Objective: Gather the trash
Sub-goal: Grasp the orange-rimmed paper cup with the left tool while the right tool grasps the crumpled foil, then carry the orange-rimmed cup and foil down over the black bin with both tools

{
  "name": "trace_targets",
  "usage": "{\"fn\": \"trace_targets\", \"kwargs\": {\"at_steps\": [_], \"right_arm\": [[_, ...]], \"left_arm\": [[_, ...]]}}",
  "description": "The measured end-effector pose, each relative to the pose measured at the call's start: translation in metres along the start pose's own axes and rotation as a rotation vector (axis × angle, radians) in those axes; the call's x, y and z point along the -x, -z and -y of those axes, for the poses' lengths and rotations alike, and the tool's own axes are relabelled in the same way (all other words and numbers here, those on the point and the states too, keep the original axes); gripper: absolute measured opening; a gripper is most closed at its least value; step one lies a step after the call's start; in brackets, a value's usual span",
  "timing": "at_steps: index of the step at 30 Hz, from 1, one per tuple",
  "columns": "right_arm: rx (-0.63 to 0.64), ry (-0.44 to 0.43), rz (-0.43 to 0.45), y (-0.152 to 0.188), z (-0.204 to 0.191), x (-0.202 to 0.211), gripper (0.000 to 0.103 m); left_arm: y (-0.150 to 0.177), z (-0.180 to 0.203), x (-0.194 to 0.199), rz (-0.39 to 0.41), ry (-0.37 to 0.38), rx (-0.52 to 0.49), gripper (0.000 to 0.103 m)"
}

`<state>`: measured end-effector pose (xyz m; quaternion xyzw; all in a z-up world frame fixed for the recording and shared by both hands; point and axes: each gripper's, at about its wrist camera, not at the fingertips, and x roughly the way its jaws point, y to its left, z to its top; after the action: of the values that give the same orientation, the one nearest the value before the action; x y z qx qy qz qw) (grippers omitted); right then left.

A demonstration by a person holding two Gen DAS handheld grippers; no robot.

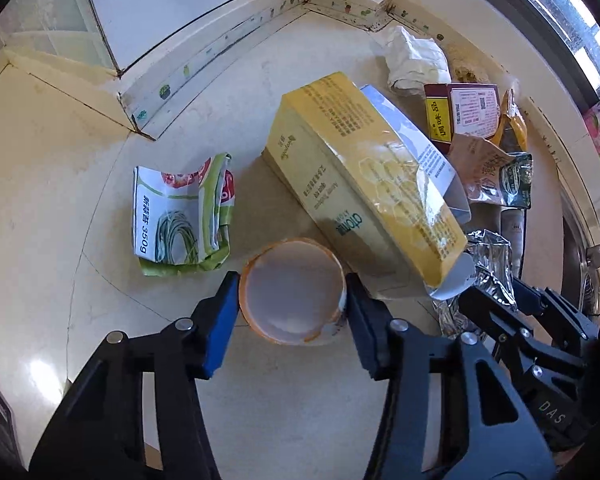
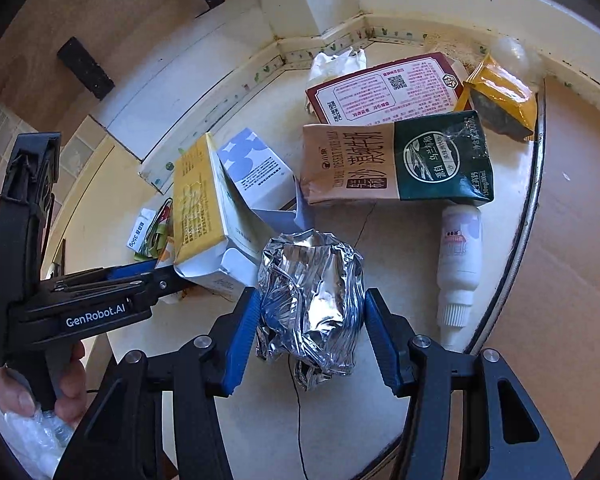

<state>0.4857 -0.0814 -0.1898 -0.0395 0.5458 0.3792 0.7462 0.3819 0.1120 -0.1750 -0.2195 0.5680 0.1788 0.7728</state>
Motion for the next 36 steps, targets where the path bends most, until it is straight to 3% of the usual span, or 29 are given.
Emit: {"fn": "trace_targets", "kwargs": {"at_steps": [8, 16, 26, 36], "right_arm": [[0.009, 0.028, 0.041, 0.013, -0.013, 0.018, 0.052], [-0.043, 0.066, 0.131, 0.042, -0.040, 0.066, 0.052], [-0.116, 0.151, 0.226, 0.120, -0.106, 0.127, 0.052], [-0.191, 0.248, 0.241, 0.228, -0.175, 0.149, 0.052]], "left_arm": [[0.021, -0.003, 0.026, 0.024, 0.016, -0.039, 0.048], [0.054, -0.009, 0.075, 0.076, 0.067, -0.147, 0.048], [0.117, -0.029, 0.136, 0.135, 0.144, -0.325, 0.048], [0.200, -0.057, 0.153, 0.094, 0.209, -0.452, 0.048]]}}
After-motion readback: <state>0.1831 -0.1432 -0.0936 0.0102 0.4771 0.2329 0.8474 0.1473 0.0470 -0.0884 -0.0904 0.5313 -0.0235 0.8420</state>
